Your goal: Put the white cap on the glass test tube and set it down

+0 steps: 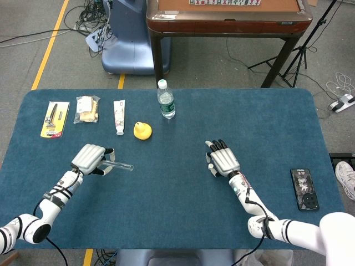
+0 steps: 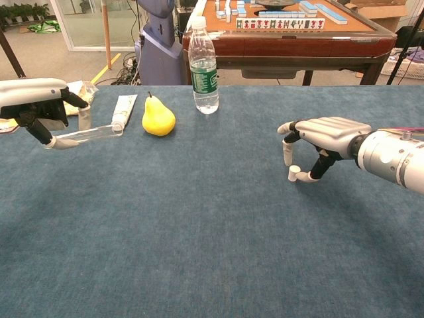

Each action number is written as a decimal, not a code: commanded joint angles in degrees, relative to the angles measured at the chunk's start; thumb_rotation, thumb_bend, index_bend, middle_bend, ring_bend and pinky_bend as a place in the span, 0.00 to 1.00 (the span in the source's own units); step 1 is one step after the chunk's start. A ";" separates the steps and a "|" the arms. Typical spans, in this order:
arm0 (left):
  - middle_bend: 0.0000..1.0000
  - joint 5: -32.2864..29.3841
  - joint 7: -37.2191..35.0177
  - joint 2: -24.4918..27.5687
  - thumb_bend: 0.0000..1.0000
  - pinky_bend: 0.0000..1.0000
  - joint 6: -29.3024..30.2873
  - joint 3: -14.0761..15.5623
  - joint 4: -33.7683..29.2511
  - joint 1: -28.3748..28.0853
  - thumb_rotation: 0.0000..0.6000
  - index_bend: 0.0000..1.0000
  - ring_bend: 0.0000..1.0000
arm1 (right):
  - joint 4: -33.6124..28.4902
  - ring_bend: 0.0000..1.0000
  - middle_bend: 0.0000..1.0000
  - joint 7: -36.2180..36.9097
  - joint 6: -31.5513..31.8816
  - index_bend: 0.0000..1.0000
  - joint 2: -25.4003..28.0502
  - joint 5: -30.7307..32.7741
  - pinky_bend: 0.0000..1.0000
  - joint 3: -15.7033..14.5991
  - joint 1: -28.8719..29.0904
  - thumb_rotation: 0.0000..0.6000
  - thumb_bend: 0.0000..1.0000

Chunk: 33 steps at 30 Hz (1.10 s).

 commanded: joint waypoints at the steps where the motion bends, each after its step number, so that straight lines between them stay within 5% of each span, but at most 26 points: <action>1: 1.00 -0.08 0.08 -0.11 0.29 1.00 -0.04 -0.05 0.08 -0.08 1.00 0.58 1.00 | -0.16 0.00 0.06 -0.06 0.06 0.45 0.09 -0.21 0.00 -0.06 0.05 1.00 0.34; 26: 1.00 -0.07 -0.33 -0.47 0.29 1.00 -0.13 0.14 1.03 -0.05 1.00 0.58 1.00 | 0.15 0.00 0.16 0.19 -0.13 0.58 -0.27 0.15 0.00 0.06 0.29 1.00 0.40; 33: 1.00 -1.45 -2.07 -0.53 0.29 1.00 -0.51 -1.06 1.49 -0.26 1.00 0.58 1.00 | -9.58 0.00 0.20 6.23 2.45 0.63 5.58 -3.16 0.00 3.23 -0.89 1.00 0.41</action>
